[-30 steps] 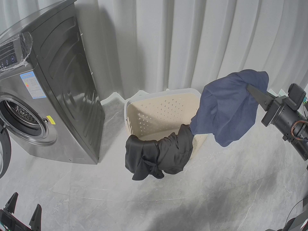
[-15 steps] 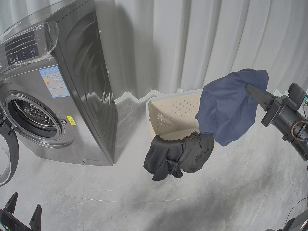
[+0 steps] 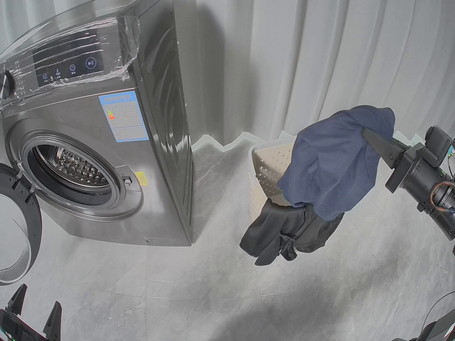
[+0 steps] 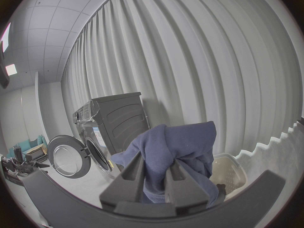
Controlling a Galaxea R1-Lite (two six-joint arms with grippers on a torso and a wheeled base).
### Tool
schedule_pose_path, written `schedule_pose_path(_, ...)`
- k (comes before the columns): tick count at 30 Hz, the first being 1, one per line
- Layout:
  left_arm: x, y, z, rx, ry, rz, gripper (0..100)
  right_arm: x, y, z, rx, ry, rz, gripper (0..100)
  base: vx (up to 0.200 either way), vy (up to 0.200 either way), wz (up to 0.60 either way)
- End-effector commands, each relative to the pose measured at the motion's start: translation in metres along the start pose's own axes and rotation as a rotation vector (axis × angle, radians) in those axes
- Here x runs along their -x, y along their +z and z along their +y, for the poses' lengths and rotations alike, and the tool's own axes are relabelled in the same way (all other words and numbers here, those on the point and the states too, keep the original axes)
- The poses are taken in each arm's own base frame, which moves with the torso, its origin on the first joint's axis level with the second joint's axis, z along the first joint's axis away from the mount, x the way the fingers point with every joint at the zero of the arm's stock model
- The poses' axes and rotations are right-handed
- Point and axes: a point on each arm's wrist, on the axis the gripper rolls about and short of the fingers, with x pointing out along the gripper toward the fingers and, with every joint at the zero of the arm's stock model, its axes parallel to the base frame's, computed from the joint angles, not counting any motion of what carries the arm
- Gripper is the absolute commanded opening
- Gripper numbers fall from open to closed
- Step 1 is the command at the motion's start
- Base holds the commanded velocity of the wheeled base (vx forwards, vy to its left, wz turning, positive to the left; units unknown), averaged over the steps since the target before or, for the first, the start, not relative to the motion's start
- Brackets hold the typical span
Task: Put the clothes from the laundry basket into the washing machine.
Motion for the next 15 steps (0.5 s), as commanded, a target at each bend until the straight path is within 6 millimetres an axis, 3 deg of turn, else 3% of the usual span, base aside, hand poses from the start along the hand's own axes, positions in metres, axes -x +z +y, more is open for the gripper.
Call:
schedule_pose_path(1, 0.0002, -0.0045, 0.0002, 0.000, 0.000, -0.002, 100, 0.0009, -0.0003, 0.0001, 0.002, 0.001, 0.000, 0, 0.000, 0.200, 0.00)
schedule_pose_path(8, 0.0002, -0.0045, 0.0002, 0.000, 0.000, -0.002, 100, 0.0007, 0.0001, 0.0001, 0.002, 0.000, -0.001, 0, 0.000, 0.200, 0.00)
schedule_pose_path(15, 0.0002, -0.0045, 0.0003, 0.000, 0.002, -0.002, 100, 0.0007, 0.0001, -0.0002, 0.002, -0.003, -0.002, 0, 0.000, 0.000, 0.00)
